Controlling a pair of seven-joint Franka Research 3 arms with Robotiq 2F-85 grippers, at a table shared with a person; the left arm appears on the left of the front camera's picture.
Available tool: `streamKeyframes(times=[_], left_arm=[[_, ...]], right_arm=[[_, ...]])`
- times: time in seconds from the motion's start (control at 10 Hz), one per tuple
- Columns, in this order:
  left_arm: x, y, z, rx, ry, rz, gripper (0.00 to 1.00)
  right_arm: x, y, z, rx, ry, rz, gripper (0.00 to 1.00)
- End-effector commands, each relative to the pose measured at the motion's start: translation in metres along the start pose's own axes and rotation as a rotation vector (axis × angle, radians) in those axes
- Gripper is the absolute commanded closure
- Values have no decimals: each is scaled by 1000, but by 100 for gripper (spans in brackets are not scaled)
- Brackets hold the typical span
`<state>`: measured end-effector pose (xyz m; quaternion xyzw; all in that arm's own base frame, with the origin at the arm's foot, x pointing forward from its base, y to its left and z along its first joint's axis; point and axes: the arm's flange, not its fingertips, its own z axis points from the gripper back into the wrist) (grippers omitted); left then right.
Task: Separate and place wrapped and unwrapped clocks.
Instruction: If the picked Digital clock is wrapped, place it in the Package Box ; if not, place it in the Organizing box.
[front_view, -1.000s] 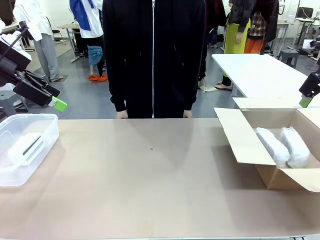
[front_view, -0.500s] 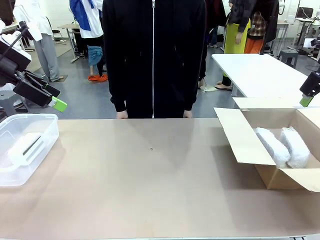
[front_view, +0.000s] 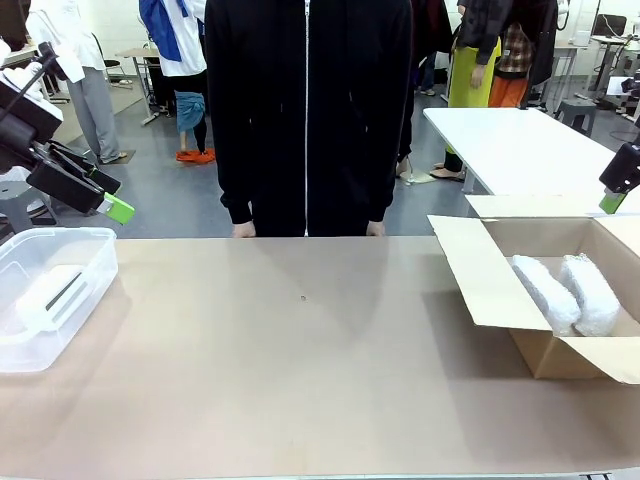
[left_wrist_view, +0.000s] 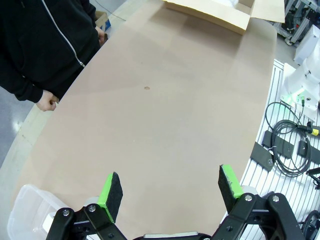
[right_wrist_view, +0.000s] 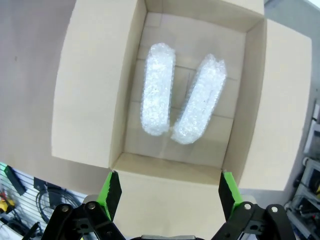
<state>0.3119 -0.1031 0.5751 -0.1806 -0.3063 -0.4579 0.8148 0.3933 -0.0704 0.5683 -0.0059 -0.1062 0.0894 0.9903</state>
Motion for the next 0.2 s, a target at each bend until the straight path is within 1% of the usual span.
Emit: streamKeyframes(times=[0.0,0.1], left_arm=[[1,1,-1,10,-4,1,0],[1,1,-1,10,-4,1,0]], right_arm=[[0,0,-1,3,4,2,0],[0,0,-1,3,4,2,0]])
